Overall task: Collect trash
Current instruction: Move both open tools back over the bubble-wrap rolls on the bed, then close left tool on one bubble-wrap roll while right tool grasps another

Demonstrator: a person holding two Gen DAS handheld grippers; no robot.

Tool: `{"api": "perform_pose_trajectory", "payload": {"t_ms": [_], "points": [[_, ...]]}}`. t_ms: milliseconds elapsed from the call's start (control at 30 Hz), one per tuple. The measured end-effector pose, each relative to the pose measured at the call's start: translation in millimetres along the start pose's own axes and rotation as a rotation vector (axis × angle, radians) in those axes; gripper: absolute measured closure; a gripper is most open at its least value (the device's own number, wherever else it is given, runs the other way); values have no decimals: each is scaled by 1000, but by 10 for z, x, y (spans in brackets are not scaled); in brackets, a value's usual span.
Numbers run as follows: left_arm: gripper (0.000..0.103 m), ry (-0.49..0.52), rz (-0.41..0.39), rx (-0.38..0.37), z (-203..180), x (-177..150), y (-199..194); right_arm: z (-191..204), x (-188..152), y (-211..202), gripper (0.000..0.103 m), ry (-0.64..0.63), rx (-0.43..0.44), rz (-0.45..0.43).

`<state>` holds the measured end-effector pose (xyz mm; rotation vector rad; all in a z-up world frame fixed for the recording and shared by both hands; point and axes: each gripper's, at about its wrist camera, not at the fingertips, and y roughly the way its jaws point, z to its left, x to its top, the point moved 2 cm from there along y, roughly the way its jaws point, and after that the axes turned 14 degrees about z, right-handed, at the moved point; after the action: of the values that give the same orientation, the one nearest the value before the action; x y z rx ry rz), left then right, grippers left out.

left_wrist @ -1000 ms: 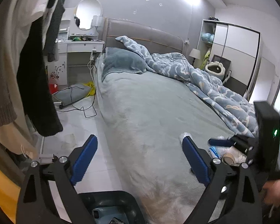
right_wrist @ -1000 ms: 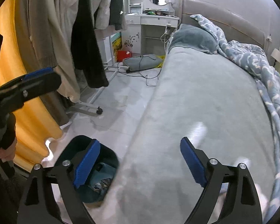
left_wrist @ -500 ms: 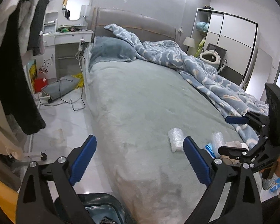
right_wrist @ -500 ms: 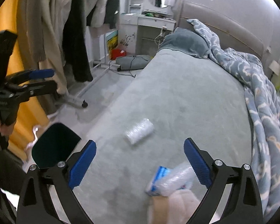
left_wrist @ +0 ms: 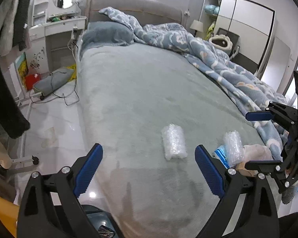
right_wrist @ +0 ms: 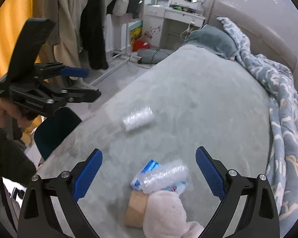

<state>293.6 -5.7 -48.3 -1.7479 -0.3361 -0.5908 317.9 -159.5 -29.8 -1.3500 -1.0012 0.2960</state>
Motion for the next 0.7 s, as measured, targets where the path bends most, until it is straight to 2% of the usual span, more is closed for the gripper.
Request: {"api": "perform_pose_trajectory", "payload": {"t_ms": [167,333,433,700], "points": [[11,33,50,2,-115,26,244,-22,-16,63,7,-37,49,33],[15,-9,78,-16,-92,59,415,-27,-7,134,7,-76,22,79],[19,-30,92,-30,-94,101,509,-15,-10,185,7,-81,69,87],[29,-36,124,-44,-201,149,707,-54,-36,335,7,-103,30,143]]}}
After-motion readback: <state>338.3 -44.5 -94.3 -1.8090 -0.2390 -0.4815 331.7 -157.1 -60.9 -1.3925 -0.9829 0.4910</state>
